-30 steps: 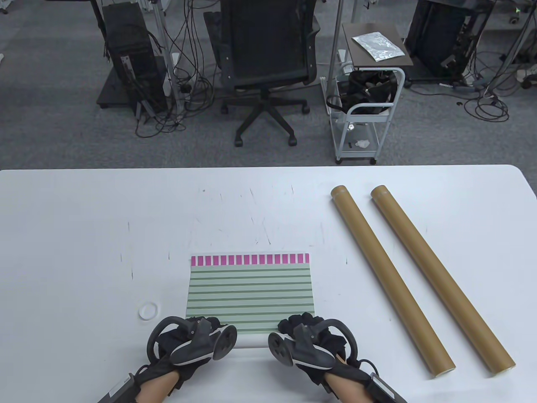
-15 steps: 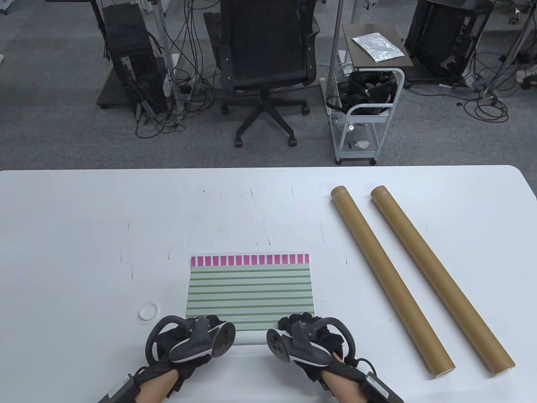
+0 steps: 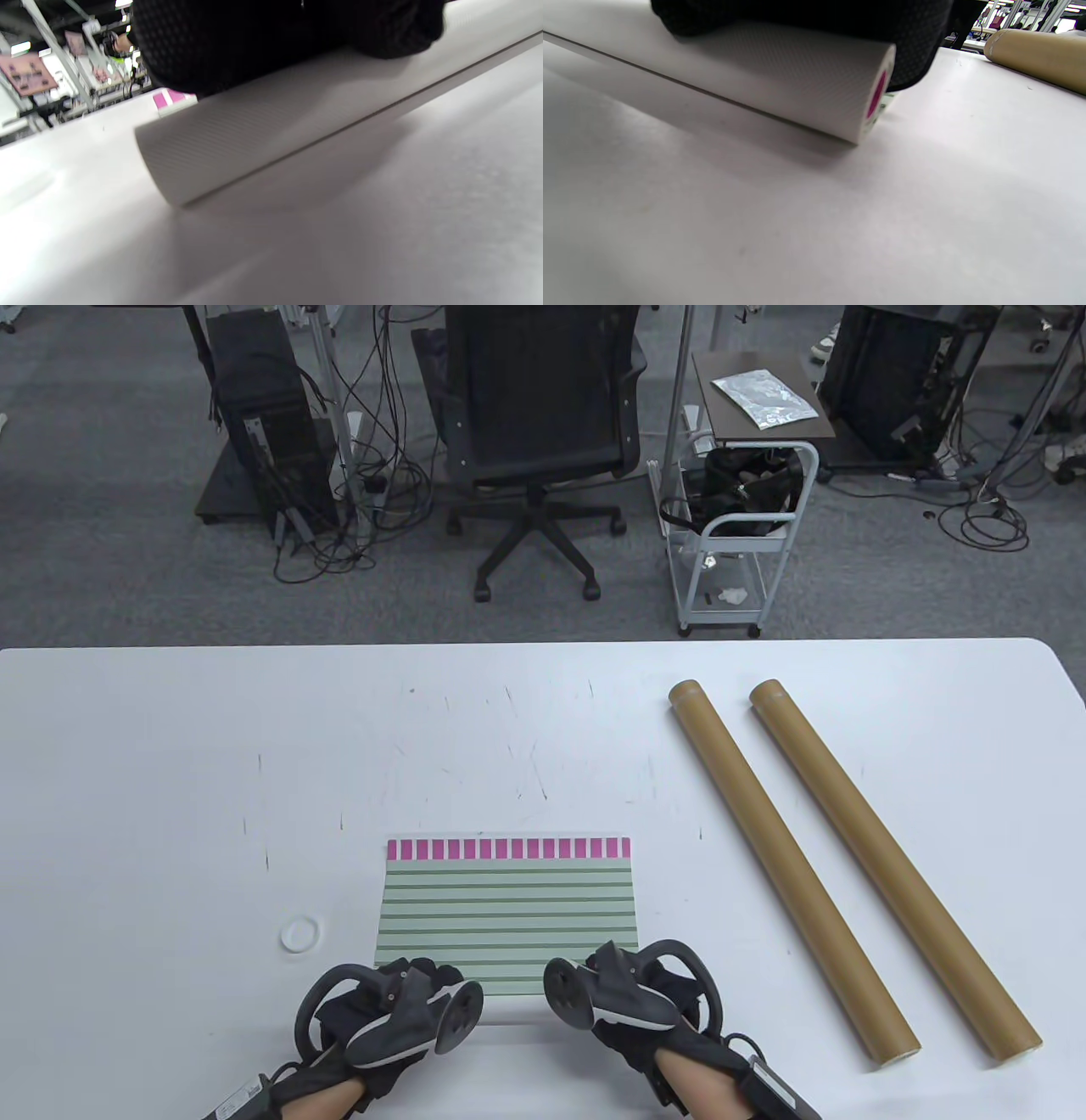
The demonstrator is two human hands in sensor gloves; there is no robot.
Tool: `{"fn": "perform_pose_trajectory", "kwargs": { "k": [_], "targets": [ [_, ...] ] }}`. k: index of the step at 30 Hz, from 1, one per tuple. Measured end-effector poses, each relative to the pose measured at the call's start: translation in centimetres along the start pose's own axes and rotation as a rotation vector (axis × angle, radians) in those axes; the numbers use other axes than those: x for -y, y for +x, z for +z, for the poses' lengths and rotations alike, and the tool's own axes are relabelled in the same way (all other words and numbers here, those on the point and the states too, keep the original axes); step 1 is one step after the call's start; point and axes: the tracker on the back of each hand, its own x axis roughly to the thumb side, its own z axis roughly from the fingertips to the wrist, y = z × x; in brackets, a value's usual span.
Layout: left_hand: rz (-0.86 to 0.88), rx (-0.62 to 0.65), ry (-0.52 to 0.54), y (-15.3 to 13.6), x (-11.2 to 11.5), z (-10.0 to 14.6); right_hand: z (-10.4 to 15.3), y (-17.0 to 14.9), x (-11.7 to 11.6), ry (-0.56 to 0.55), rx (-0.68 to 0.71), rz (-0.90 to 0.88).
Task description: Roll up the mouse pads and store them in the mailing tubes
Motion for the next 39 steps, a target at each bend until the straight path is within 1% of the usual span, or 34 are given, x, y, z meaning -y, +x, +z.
{"fn": "perform_pose_trajectory", "kwargs": {
  "k": [1,4,6,10,13,14,16,18,20,23,24,25,26,27,28,30,32,36,37,38,39],
  "targets": [
    [0.008,-0.006,-0.017,-0.2,0.0,-0.4,0.2,0.1,-0.1,-0.016,0.002,0.013],
    [0.049,-0.025,-0.054,-0.5,0.3,-0.8,1.0,1.1,0.0,-0.020,0.017,0.154],
    [0.065,-0.031,-0.074,-0.6,0.4,-1.0,1.2,1.4,0.0,-0.036,0.020,0.204],
    [0.090,-0.040,-0.096,-1.0,0.5,-1.2,0.9,1.1,0.1,-0.032,0.015,0.157],
    [0.066,-0.022,-0.036,-1.0,0.6,-0.6,0.6,0.6,-0.3,-0.031,0.011,0.129],
    [0.047,-0.012,-0.024,-0.8,0.6,-0.4,0.5,0.5,-0.1,-0.048,0.005,0.121],
    [-0.004,0.004,-0.008,-0.4,0.6,-0.3,0.2,0.4,0.0,-0.024,-0.005,0.095],
    [-0.034,0.006,-0.010,0.0,0.7,-0.3,0.1,0.4,0.0,-0.012,-0.003,0.093],
    [-0.043,-0.001,-0.011,0.0,0.8,-0.4,0.1,0.4,0.0,-0.022,-0.007,0.087],
    [-0.004,-0.022,-0.037,-0.2,0.9,-0.8,0.2,0.2,0.0,-0.045,-0.013,0.072],
    [0.001,-0.027,-0.043,-0.3,1.0,-0.9,0.3,0.2,0.1,-0.039,-0.015,0.077],
    [0.000,-0.028,-0.050,-0.4,0.9,-1.1,0.7,0.4,0.4,-0.022,-0.048,0.134],
    [0.006,-0.028,-0.055,-0.4,1.0,-1.2,1.2,0.5,0.7,-0.040,-0.067,0.214],
    [0.008,-0.028,-0.056,-0.4,1.0,-1.2,1.5,0.6,0.8,-0.084,-0.048,0.248],
    [0.011,-0.027,-0.057,-0.5,1.0,-1.2,1.6,0.6,0.7,-0.109,-0.027,0.251],
    [0.028,-0.025,-0.068,-0.6,1.1,-1.3,1.3,0.5,0.1,-0.075,-0.027,0.253],
    [0.013,-0.003,-0.076,-0.7,1.3,-1.3,1.0,0.2,0.2,-0.088,-0.014,0.206],
    [-0.003,0.023,-0.018,-0.9,1.3,-0.8,0.6,-0.2,0.1,-0.067,-0.011,0.156],
    [-0.019,0.042,0.031,-1.0,1.1,-0.5,0.4,-0.3,0.2,-0.046,-0.013,0.150],
    [-0.020,0.066,0.057,-1.3,0.7,-0.3,0.4,-0.3,0.3,-0.022,-0.011,0.143],
    [0.003,0.093,0.048,-1.4,0.6,-0.1,0.4,-0.3,0.4,0.011,0.006,0.128]
  ]
}}
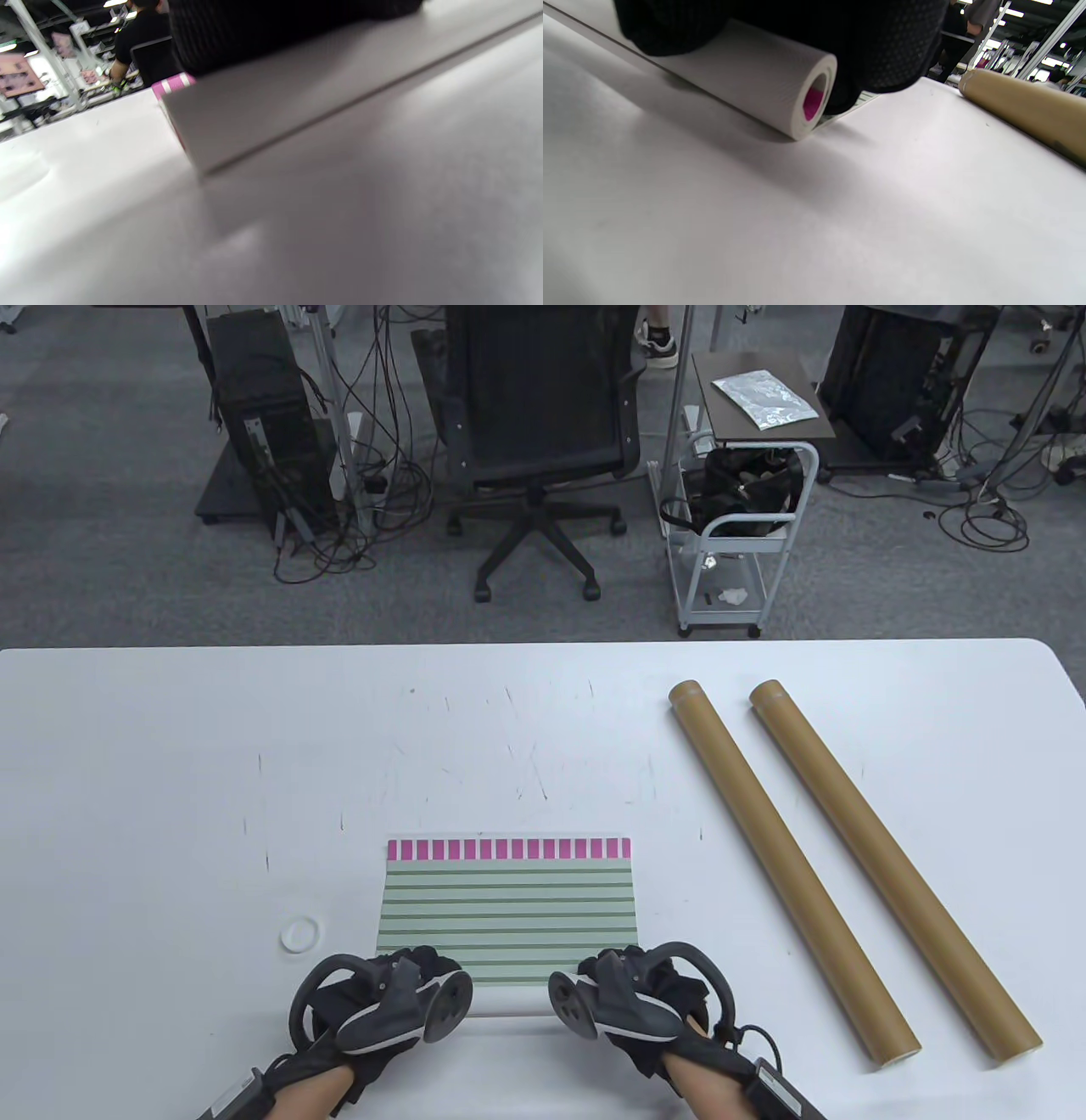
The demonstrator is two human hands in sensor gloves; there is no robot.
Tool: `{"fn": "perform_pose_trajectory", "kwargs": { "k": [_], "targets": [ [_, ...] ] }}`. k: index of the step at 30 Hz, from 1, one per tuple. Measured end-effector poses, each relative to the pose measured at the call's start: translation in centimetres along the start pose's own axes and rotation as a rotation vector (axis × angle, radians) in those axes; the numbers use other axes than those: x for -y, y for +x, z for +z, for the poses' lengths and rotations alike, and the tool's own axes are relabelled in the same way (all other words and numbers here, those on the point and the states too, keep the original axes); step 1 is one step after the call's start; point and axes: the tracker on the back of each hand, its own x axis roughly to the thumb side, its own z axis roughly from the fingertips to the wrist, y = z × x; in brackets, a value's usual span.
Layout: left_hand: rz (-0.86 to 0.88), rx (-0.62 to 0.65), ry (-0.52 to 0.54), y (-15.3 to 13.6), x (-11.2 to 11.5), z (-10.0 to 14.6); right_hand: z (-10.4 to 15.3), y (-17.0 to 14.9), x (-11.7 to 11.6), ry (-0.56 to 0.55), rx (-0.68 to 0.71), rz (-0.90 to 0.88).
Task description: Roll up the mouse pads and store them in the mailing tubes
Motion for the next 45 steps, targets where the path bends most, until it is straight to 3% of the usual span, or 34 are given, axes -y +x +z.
{"fn": "perform_pose_trajectory", "kwargs": {
  "k": [2,6,12,21,32,37,39,45],
  "targets": [
    [0.102,0.051,-0.014,0.0,0.0,0.5,0.4,0.0,0.0,0.038,0.018,0.000],
    [-0.013,0.048,0.034,0.6,-0.1,0.7,0.3,-0.1,0.1,0.058,0.019,-0.016],
    [-0.008,0.013,-0.022,0.8,-0.1,0.0,1.2,-0.9,0.3,0.056,-0.006,0.021],
    [0.031,-0.016,-0.062,0.3,0.1,-0.5,1.2,-0.3,-0.1,-0.063,0.016,0.063],
    [-0.178,-0.013,0.043,1.7,-0.5,0.6,0.8,-0.2,-0.3,-0.065,0.003,0.068],
    [-0.148,-0.032,0.034,1.6,-0.2,0.1,1.2,-0.3,-0.3,-0.074,0.020,0.087],
    [-0.137,-0.036,0.028,1.4,-0.1,0.0,1.5,-0.4,0.0,-0.155,0.046,0.044],
    [-0.122,-0.056,0.040,1.2,0.2,-0.2,0.6,-0.3,-0.3,-0.082,0.027,0.035]
  ]
}}
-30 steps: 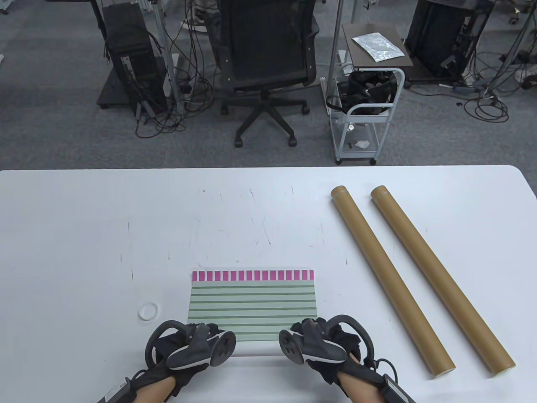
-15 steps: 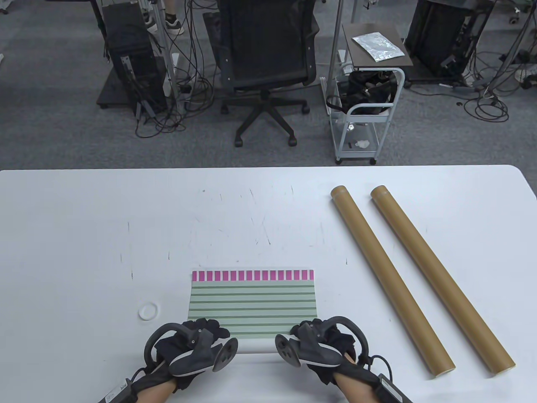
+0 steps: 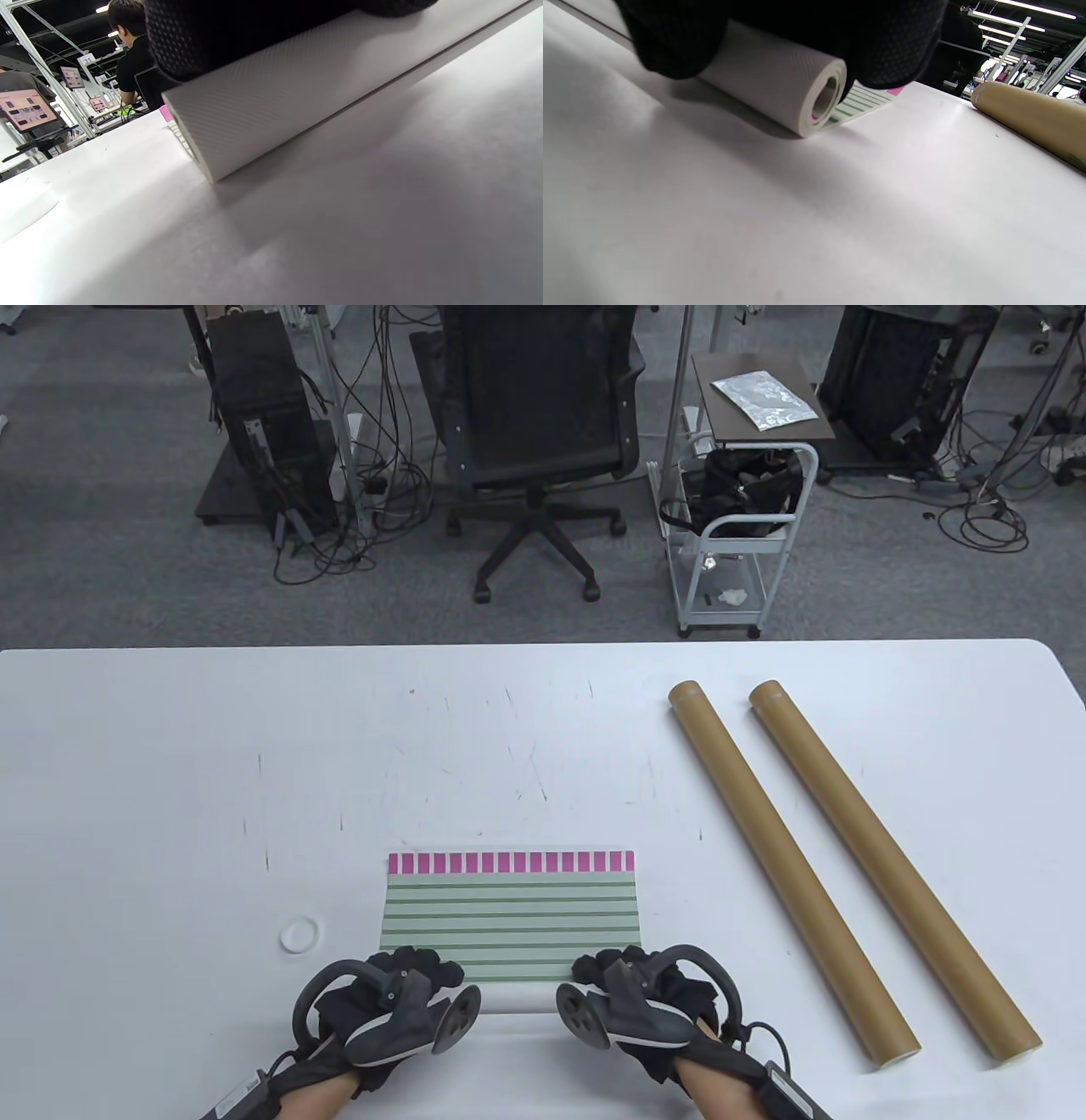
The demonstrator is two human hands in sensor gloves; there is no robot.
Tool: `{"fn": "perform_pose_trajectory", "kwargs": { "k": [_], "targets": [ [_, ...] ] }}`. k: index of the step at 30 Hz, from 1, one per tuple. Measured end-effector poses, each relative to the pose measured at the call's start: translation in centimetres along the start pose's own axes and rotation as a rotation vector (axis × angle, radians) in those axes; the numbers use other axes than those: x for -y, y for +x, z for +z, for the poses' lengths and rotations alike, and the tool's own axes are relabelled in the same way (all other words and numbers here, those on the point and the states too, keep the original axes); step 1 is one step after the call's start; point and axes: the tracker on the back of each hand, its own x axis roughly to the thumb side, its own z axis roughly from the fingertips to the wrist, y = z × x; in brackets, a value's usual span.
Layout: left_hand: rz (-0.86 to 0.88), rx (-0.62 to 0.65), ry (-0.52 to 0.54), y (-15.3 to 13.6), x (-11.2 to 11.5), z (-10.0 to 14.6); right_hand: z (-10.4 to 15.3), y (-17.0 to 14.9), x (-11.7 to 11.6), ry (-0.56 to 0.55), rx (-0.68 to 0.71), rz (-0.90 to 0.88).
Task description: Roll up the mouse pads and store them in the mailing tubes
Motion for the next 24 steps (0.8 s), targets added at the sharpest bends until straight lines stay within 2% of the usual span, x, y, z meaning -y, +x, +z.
{"fn": "perform_pose_trajectory", "kwargs": {
  "k": [6,12,15,17,24],
  "targets": [
    [0.041,0.008,-0.022,-0.3,-0.2,0.0,-0.2,-0.2,0.3,0.015,0.004,-0.046],
    [0.184,-0.009,-0.051,-1.5,-0.1,0.2,0.2,0.4,0.4,0.034,0.018,-0.005],
    [0.210,0.005,-0.038,-1.9,0.2,0.3,0.3,0.6,0.3,0.047,0.021,0.002],
    [0.224,0.065,-0.088,-2.2,0.6,0.3,0.4,1.1,0.2,0.073,0.034,0.025],
    [0.258,0.027,-0.096,-2.6,0.7,-0.2,1.0,1.1,0.0,0.052,0.010,0.092]
  ]
}}
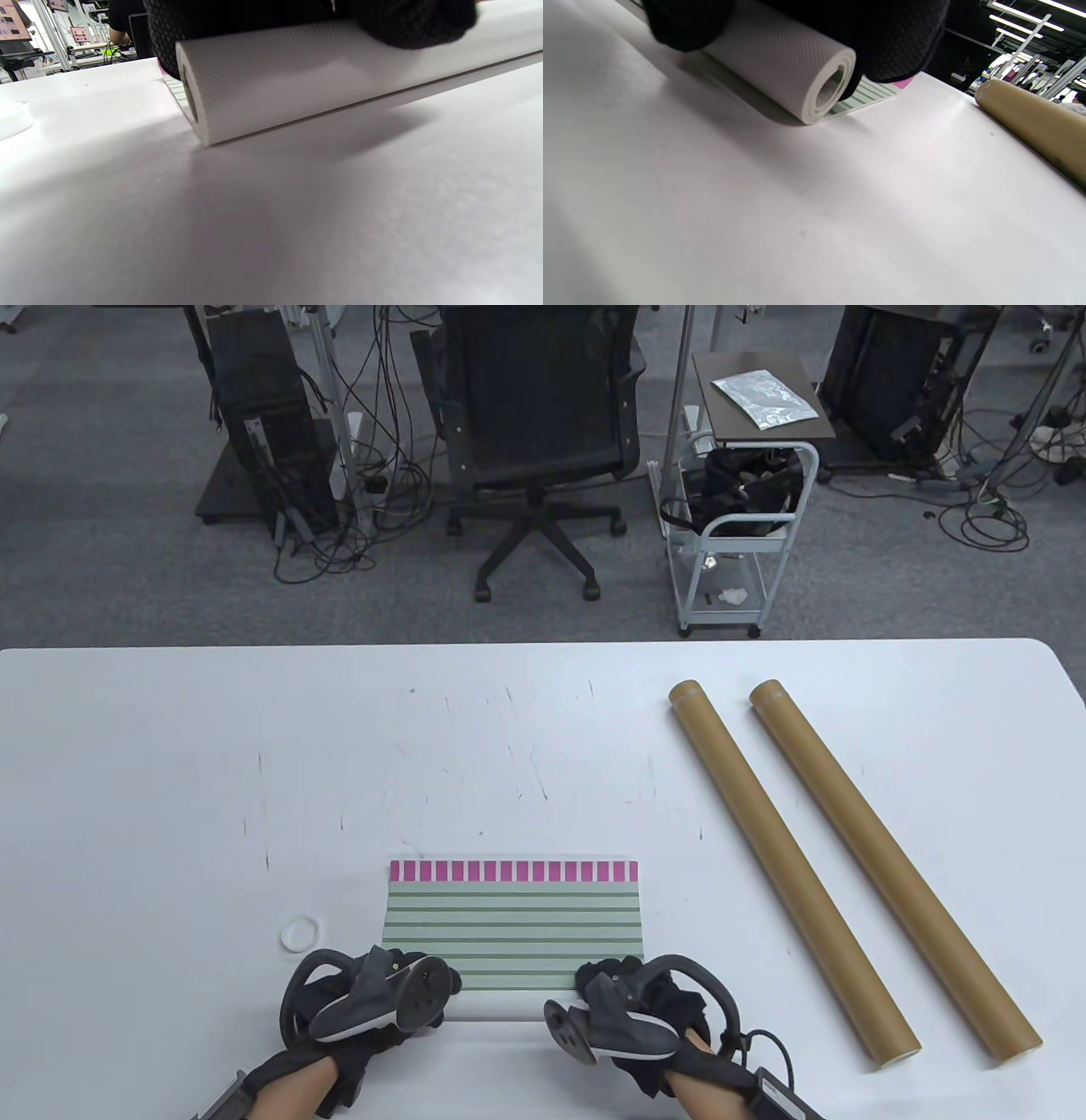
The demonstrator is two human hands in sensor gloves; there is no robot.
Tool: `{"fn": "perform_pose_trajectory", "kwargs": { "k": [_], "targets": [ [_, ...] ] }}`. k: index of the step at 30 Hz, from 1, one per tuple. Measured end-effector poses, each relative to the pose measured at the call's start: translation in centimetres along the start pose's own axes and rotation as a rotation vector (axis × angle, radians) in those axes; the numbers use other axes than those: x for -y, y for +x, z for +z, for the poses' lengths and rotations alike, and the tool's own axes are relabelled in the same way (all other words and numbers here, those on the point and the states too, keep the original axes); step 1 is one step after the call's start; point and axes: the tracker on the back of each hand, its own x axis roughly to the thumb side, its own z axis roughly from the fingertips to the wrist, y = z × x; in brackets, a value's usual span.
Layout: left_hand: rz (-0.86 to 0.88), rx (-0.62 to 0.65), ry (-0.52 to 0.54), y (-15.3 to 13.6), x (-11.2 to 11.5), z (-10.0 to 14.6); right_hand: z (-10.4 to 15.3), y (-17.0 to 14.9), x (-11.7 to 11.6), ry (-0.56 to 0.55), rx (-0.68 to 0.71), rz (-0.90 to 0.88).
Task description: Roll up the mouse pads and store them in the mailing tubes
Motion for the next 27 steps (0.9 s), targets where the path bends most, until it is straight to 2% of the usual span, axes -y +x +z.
{"fn": "perform_pose_trajectory", "kwargs": {
  "k": [2,3,9,15,19,23,25,27],
  "targets": [
    [-0.003,-0.011,0.008,-0.1,0.1,-0.1,0.2,-0.5,0.4,-0.125,-0.064,-0.027],
    [-0.005,-0.017,0.009,-0.2,0.2,-0.2,0.1,-0.5,0.5,-0.128,-0.067,-0.044],
    [-0.049,-0.041,0.057,0.1,0.0,-0.1,-0.6,-0.4,0.5,-0.080,-0.070,-0.093],
    [-0.081,-0.038,0.091,0.4,-0.3,0.3,-0.9,-0.1,0.4,-0.072,-0.078,-0.067],
    [-0.111,-0.025,0.086,0.5,0.1,0.5,-0.9,-0.3,0.4,-0.069,-0.081,-0.075],
    [-0.113,-0.022,0.065,0.7,-0.5,0.3,-0.8,-0.3,0.3,-0.062,-0.073,-0.080],
    [-0.062,0.013,0.003,0.8,-0.6,0.4,-0.5,-0.3,0.6,-0.001,-0.047,-0.096],
    [-0.083,0.016,0.012,0.9,-0.6,0.5,-0.5,-0.2,0.6,0.013,-0.044,-0.109]
  ]
}}
